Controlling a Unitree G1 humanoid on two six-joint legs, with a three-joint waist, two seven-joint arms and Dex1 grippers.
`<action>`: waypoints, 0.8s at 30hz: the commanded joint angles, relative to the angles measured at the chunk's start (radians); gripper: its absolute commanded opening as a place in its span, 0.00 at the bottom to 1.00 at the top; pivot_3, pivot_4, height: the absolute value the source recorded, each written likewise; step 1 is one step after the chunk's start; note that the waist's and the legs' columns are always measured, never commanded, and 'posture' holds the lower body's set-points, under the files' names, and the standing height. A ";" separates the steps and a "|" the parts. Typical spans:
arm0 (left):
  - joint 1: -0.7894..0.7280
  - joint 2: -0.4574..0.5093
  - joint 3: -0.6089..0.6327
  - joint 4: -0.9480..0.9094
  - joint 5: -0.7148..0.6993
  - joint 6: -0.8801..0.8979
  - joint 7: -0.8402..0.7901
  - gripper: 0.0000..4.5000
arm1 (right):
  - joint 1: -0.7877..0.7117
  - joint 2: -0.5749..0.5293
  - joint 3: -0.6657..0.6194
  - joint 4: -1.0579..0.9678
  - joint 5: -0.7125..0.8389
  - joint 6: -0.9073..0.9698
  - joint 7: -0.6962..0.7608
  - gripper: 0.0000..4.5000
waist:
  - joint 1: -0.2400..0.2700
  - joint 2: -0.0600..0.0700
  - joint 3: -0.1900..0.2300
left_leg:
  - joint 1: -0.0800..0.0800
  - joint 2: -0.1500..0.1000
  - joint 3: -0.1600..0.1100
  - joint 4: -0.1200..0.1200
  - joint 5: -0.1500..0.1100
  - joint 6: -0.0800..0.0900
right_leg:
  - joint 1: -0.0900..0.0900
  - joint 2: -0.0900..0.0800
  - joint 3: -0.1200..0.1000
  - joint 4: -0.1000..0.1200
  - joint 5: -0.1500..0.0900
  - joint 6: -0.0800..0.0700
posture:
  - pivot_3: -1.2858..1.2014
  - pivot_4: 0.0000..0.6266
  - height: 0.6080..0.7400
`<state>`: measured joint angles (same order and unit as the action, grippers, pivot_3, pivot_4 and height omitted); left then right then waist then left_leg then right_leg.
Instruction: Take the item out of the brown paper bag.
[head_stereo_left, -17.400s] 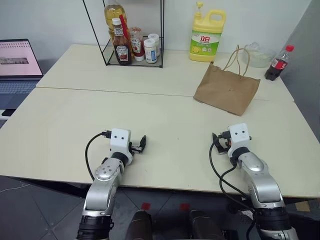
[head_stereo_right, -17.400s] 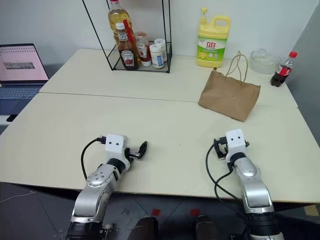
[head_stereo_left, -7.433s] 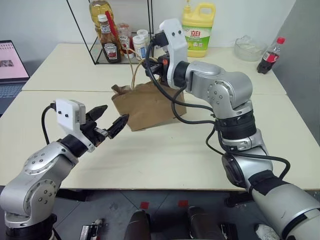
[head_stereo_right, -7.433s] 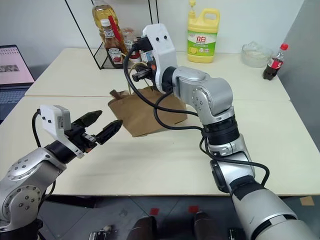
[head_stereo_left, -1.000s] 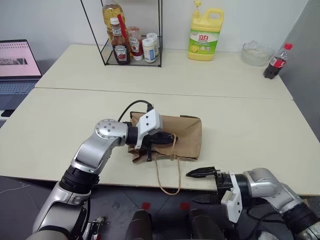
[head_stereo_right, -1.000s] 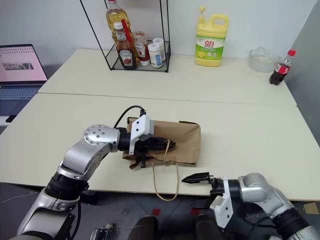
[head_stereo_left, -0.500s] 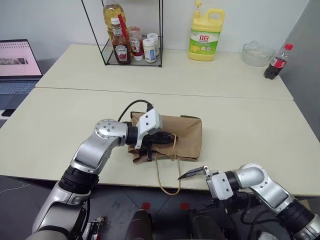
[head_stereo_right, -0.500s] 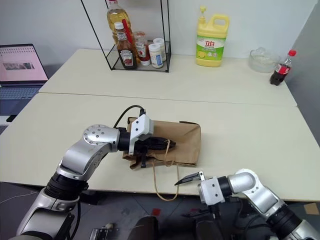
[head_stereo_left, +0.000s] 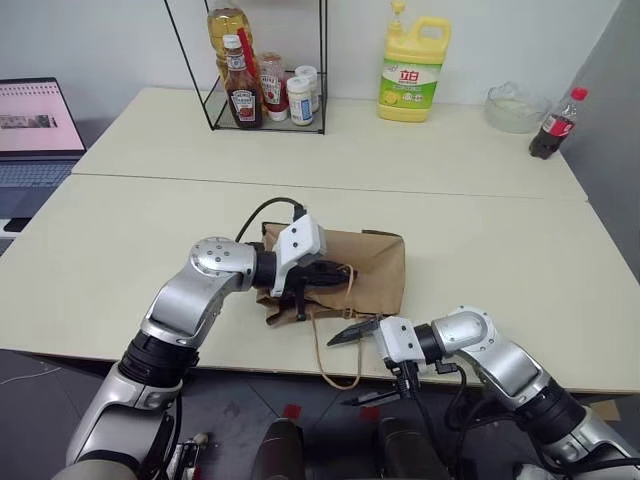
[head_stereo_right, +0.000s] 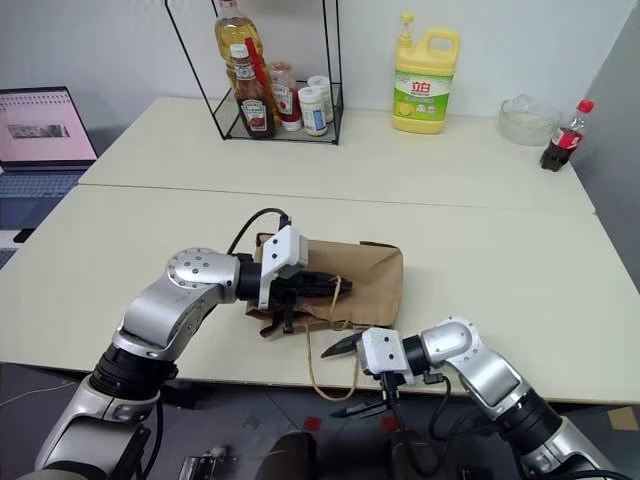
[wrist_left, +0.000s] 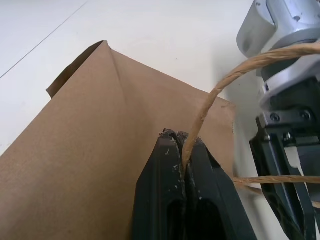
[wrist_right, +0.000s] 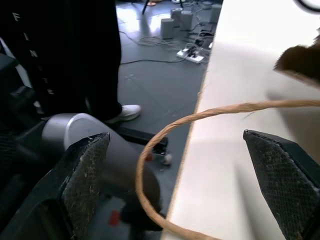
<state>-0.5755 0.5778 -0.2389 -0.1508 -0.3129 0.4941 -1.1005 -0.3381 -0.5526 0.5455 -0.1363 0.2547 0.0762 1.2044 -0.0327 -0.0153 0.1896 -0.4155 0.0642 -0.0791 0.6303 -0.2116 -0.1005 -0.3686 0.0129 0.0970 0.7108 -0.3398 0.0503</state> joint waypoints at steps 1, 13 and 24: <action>-0.024 -0.009 0.025 -0.022 -0.018 -0.008 0.007 0.01 | -0.018 0.006 0.015 -0.022 -0.005 0.044 0.041 1.00 | 0.000 0.000 0.000 | 0.000 0.000 0.000 0.000 0.000 0.000 | 0.000 0.000 0.000 0.000 0.000 0.000 | 0.52 0.24 1.00; -0.030 -0.022 0.033 0.000 -0.009 -0.025 0.013 0.00 | -0.018 -0.007 -0.009 0.026 -0.004 0.074 0.110 0.62 | 0.000 0.000 0.000 | 0.000 0.000 0.000 0.000 0.000 0.000 | 0.000 0.000 0.000 0.000 0.000 0.000 | 0.52 0.24 1.00; -0.046 -0.031 0.030 0.040 0.001 -0.058 0.014 0.00 | -0.017 -0.032 -0.034 0.070 -0.012 0.041 0.151 0.01 | 0.000 0.000 0.000 | 0.000 0.000 0.000 0.000 0.000 0.000 | 0.000 0.000 0.000 0.000 0.000 0.000 | 0.52 0.24 1.00</action>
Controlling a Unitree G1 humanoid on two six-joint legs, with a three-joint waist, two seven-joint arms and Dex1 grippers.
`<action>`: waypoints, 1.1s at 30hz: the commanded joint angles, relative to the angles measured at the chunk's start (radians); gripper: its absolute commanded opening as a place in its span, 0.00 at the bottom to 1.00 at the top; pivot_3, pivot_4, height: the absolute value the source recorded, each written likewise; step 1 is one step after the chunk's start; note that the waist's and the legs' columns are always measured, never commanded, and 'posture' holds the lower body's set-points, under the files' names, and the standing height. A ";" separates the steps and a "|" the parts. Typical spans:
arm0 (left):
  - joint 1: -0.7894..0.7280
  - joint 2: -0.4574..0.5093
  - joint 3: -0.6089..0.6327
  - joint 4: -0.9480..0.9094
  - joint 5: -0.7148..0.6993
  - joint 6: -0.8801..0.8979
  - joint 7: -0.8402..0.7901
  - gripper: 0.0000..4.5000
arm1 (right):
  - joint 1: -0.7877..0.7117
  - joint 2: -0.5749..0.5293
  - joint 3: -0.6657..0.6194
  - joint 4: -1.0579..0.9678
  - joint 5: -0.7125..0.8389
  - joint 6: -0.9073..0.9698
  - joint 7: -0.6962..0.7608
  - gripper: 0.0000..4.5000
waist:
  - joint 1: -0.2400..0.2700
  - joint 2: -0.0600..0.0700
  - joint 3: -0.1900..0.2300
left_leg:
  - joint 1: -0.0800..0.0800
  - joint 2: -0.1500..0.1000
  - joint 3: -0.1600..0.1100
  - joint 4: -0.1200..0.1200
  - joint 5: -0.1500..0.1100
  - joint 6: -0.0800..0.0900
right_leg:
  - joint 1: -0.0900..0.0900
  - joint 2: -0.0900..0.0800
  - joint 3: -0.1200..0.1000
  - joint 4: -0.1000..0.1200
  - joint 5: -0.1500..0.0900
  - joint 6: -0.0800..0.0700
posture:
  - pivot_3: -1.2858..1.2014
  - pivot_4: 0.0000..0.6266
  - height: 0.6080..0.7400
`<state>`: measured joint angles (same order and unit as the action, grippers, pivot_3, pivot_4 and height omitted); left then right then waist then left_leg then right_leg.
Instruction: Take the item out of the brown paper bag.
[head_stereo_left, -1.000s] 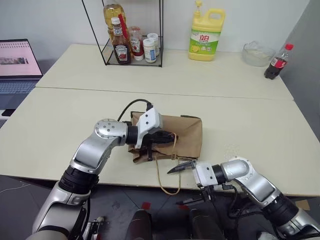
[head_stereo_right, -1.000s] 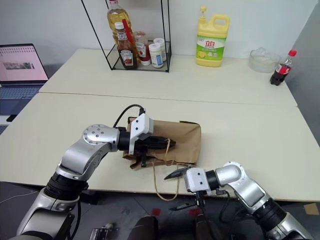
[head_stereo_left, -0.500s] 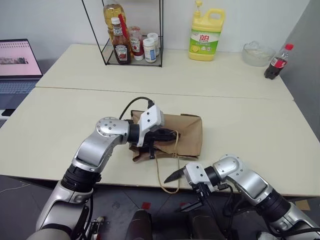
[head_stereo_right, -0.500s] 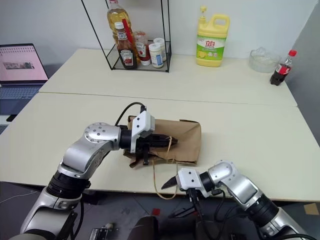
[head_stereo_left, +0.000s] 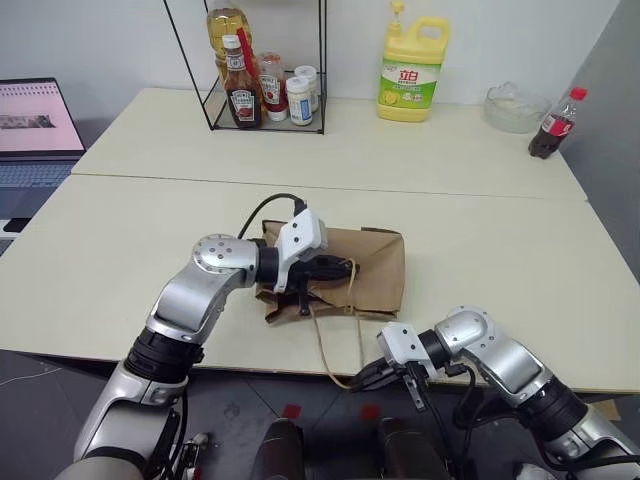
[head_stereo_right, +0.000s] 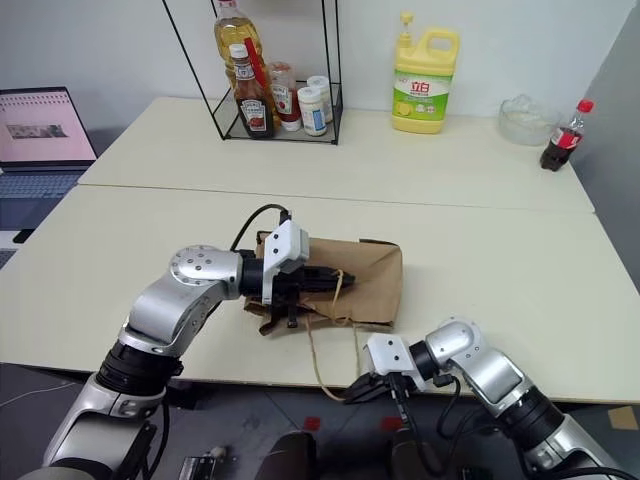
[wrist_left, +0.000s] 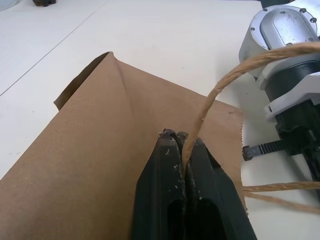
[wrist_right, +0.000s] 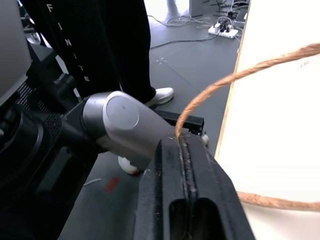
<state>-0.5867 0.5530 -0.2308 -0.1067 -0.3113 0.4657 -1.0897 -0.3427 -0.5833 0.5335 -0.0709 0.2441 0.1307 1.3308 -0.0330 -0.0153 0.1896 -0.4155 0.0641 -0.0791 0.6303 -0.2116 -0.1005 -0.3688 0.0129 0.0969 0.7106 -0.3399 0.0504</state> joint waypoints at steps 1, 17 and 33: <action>-0.039 -0.007 0.022 0.001 0.000 -0.032 0.004 0.00 | -0.032 0.003 -0.026 0.015 0.003 -0.001 0.028 0.01 | 0.000 0.000 0.000 | 0.000 0.000 0.000 0.000 0.000 0.000 | 0.000 0.000 0.000 0.000 0.000 0.000 | 0.52 0.24 1.00; -0.064 -0.015 0.050 0.031 -0.013 -0.029 0.032 0.00 | -0.177 -0.065 -0.152 -0.038 0.020 0.065 0.047 0.01 | 0.000 0.000 0.000 | -0.001 0.000 0.000 0.000 0.000 0.000 | -0.001 0.000 0.000 -0.001 0.000 0.000 | 0.52 0.24 1.00; -0.361 -0.083 0.228 0.260 -0.102 0.184 0.228 0.00 | -0.083 0.011 -0.071 0.075 -0.154 -0.082 -0.045 0.01 | 0.000 -0.001 0.000 | -0.001 0.000 0.000 0.000 0.000 0.000 | -0.001 0.000 -0.001 -0.001 0.000 0.000 | 0.52 0.24 1.00</action>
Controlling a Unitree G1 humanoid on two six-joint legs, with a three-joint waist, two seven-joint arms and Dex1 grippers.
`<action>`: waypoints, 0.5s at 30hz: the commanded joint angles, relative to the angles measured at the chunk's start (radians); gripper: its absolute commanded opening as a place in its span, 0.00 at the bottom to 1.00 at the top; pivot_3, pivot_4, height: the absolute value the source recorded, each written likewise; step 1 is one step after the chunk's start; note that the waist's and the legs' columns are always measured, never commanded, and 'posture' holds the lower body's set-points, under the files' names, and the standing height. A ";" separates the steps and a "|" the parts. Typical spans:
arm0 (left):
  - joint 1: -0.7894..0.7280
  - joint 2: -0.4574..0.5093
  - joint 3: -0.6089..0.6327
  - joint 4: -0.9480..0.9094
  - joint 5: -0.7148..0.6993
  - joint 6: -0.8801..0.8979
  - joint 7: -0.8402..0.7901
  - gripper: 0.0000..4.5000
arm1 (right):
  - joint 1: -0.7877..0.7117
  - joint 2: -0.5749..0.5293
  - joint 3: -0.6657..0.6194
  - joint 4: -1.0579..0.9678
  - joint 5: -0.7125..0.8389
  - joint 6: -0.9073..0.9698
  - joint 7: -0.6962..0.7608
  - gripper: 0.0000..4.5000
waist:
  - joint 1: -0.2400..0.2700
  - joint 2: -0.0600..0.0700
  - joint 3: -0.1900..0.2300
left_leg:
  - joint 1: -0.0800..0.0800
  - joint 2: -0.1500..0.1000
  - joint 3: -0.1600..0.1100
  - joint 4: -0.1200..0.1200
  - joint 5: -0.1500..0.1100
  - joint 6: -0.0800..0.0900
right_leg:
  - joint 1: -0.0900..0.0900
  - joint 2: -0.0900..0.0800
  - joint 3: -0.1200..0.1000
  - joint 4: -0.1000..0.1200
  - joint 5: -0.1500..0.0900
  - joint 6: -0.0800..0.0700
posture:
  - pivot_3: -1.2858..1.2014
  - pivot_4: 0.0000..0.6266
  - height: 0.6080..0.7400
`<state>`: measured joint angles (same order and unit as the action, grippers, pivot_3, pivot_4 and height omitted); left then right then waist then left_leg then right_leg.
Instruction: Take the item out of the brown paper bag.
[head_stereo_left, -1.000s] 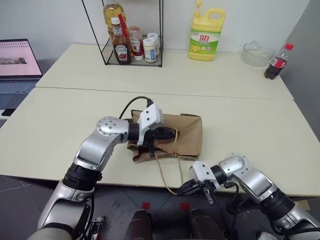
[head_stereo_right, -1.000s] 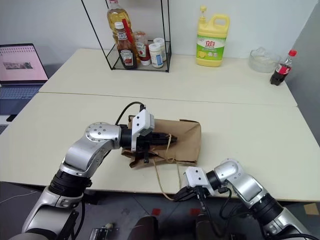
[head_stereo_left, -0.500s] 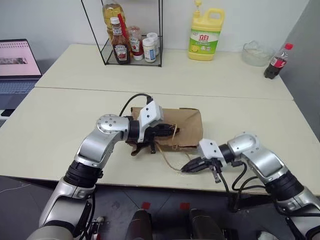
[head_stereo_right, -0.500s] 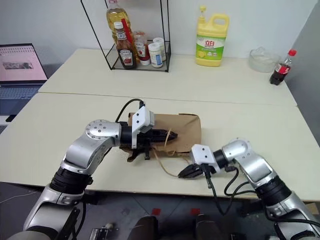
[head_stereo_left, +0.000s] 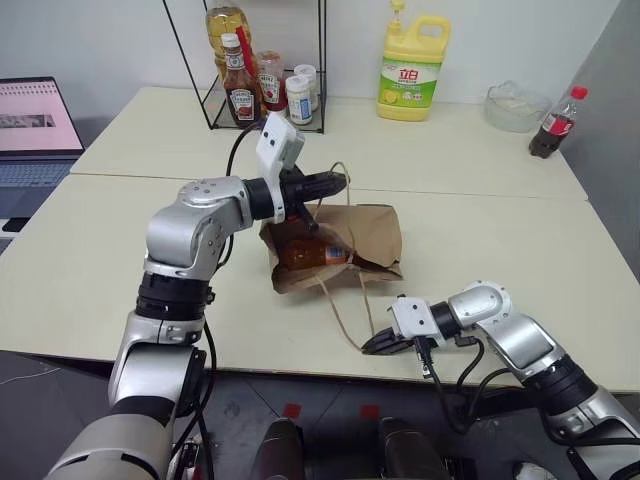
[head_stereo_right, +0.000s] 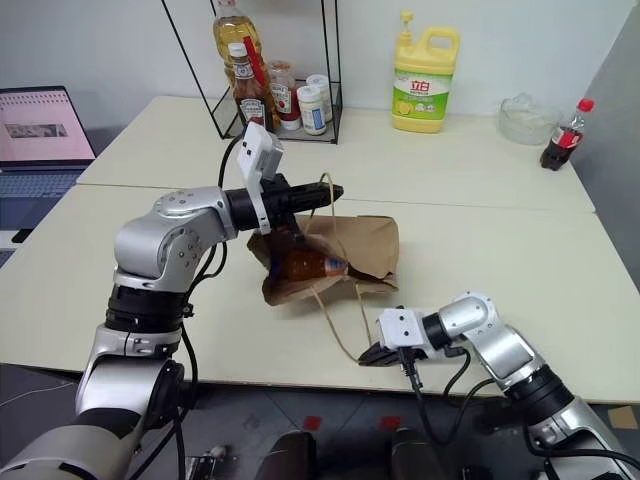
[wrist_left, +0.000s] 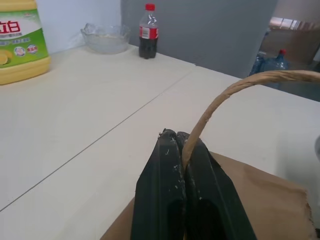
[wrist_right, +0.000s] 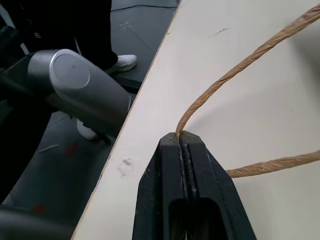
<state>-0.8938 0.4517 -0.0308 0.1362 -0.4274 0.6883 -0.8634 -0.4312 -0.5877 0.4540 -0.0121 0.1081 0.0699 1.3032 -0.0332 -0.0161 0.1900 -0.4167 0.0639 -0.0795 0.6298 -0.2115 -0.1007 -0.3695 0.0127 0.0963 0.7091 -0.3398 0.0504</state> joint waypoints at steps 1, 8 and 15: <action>-0.067 0.020 0.028 0.036 0.020 -0.047 0.005 0.00 | 0.003 0.027 0.010 0.032 -0.026 -0.023 -0.025 0.01 | 0.000 0.000 0.000 | 0.000 0.000 0.000 0.000 0.000 0.000 | 0.000 0.000 0.000 0.000 0.000 0.000 | 0.52 0.24 1.00; -0.149 0.012 0.044 0.153 0.045 -0.091 0.042 0.00 | -0.018 0.078 0.020 0.125 -0.068 -0.057 -0.062 0.01 | -0.001 0.000 0.000 | 0.001 0.000 0.000 0.000 0.000 0.000 | 0.000 0.000 0.000 0.000 0.000 0.000 | 0.52 0.24 1.00; -0.193 -0.010 0.072 0.225 0.048 -0.099 0.093 0.00 | -0.012 0.081 0.018 0.159 -0.080 -0.082 -0.066 0.01 | -0.002 0.000 0.000 | 0.001 0.000 0.000 0.000 0.000 0.000 | 0.000 0.000 0.000 0.001 0.000 0.000 | 0.52 0.24 1.00</action>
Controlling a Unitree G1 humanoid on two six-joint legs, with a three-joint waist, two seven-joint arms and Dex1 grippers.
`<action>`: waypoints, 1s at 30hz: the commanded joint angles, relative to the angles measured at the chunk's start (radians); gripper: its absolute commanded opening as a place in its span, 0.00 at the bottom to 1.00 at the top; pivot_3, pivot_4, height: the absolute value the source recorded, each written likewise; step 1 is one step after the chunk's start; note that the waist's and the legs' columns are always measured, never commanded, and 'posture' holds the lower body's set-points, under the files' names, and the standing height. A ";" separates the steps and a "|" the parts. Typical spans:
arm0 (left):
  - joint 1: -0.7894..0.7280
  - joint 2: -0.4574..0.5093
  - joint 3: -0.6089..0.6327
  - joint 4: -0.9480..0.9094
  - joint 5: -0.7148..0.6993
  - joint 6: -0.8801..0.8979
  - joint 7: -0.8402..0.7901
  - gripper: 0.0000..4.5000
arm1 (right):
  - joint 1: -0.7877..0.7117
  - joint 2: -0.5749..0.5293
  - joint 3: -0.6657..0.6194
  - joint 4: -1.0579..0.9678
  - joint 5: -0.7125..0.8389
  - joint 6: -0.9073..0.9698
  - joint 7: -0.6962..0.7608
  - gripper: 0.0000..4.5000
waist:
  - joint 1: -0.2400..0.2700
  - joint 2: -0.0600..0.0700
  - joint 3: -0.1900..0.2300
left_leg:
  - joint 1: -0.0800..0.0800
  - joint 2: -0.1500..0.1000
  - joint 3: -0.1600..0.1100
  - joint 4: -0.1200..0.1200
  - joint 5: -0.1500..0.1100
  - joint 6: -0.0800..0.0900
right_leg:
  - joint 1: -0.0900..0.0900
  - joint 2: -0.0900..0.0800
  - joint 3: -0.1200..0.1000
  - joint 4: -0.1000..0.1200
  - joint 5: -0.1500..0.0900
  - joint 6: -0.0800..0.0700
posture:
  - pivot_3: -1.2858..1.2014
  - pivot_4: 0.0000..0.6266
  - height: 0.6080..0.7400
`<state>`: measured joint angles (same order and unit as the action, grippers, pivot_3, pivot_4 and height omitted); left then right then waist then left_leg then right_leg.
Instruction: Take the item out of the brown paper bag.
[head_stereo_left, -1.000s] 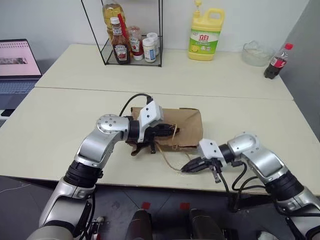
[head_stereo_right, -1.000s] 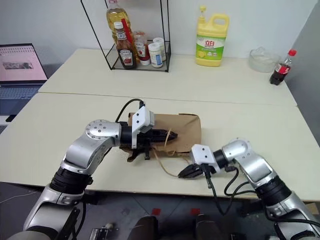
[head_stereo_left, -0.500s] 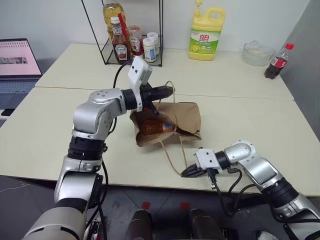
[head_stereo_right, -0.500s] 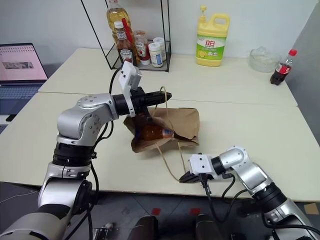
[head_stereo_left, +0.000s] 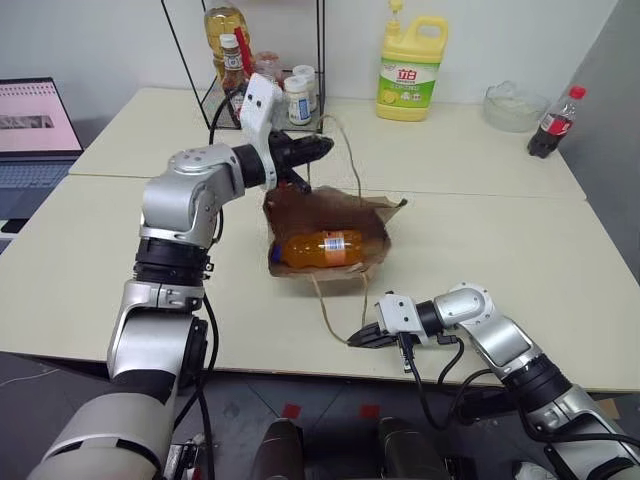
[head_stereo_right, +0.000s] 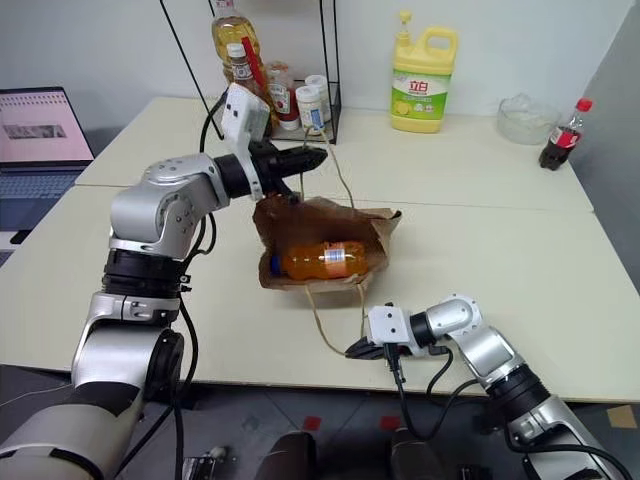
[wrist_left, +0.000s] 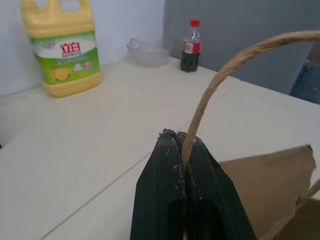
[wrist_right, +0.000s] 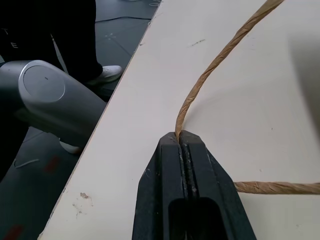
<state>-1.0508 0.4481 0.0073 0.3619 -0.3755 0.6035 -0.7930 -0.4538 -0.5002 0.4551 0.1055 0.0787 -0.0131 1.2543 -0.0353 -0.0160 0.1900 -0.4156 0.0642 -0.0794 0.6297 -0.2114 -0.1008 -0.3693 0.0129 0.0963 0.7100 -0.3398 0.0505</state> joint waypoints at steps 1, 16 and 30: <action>-0.040 -0.008 0.037 0.003 -0.004 -0.014 0.026 0.00 | 0.011 -0.006 0.018 0.044 -0.052 -0.003 -0.018 0.01 | 0.000 0.000 0.000 | 0.000 0.000 0.000 0.000 0.000 0.000 | 0.000 0.000 0.000 0.000 0.000 0.000 | 0.52 0.24 1.00; -0.013 0.005 0.025 -0.025 0.006 -0.032 0.004 0.00 | -0.016 -0.049 -0.131 -0.186 0.149 0.304 -0.034 0.45 | 0.002 0.000 0.000 | -0.001 0.000 0.000 0.000 0.000 -0.001 | -0.001 0.000 0.000 0.000 0.000 0.000 | 0.52 0.24 1.00; 0.018 0.019 0.031 -0.080 -0.013 0.003 -0.016 0.00 | -0.097 -0.247 -0.436 -0.466 0.460 0.752 -0.116 1.00 | -0.003 0.000 0.000 | -0.002 0.000 0.000 -0.001 0.000 0.000 | -0.001 0.000 0.000 -0.002 0.000 0.000 | 0.52 0.24 1.00</action>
<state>-1.0274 0.4564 0.0170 0.3326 -0.3744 0.6076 -0.8002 -0.5113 -0.7361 0.0685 -0.3281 0.4961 0.7118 1.1507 -0.0387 -0.0160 0.1903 -0.4178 0.0639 -0.0792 0.6289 -0.2115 -0.1006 -0.3707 0.0128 0.0967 0.7085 -0.3398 0.0505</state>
